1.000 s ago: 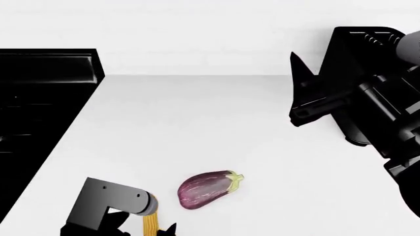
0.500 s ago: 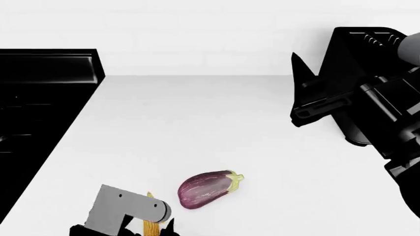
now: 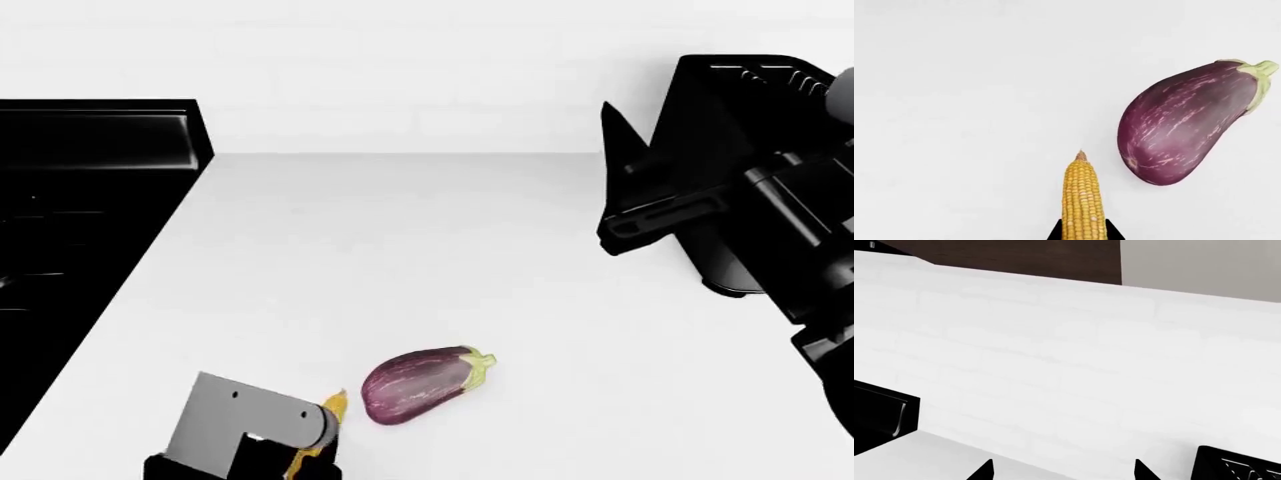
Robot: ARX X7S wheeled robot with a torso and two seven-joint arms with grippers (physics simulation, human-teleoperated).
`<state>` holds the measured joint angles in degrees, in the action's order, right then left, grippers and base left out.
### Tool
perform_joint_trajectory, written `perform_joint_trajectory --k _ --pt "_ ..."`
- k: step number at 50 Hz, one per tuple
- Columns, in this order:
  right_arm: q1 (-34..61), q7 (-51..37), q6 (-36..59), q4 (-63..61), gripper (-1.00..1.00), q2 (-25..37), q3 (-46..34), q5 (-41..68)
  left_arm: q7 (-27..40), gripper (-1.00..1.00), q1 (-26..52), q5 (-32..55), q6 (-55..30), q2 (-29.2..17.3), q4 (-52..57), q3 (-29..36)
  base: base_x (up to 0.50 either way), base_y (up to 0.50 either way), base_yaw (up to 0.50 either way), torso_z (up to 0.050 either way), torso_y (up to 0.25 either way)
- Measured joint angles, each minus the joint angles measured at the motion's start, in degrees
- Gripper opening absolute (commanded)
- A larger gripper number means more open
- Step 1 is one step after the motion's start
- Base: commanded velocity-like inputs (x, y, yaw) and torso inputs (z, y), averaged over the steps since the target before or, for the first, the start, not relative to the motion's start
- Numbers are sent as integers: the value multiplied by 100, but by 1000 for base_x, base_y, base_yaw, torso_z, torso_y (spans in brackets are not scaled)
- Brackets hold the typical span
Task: Pick the eggplant, corn from the counter and place them in the cabinet. Then close the cabinet.
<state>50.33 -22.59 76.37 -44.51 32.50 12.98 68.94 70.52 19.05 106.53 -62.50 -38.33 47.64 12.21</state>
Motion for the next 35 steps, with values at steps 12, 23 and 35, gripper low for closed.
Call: perform_joint_trajectory --k 12,23,35 --pt "54 -98 -7 7 100 36 -28 111 118 -100 513 563 211 -560 -242 -378 1 0 0 0 0" --pt "114 -167 -24 40 100 63 -77 189 135 -100 1892 1464 352 -1016 -527 -435 0 0 0 0 0" --pt "198 -211 -47 86 100 76 -186 242 -36 -100 4377 2019 106 -866 -1512 49 0 0 0 0 0"
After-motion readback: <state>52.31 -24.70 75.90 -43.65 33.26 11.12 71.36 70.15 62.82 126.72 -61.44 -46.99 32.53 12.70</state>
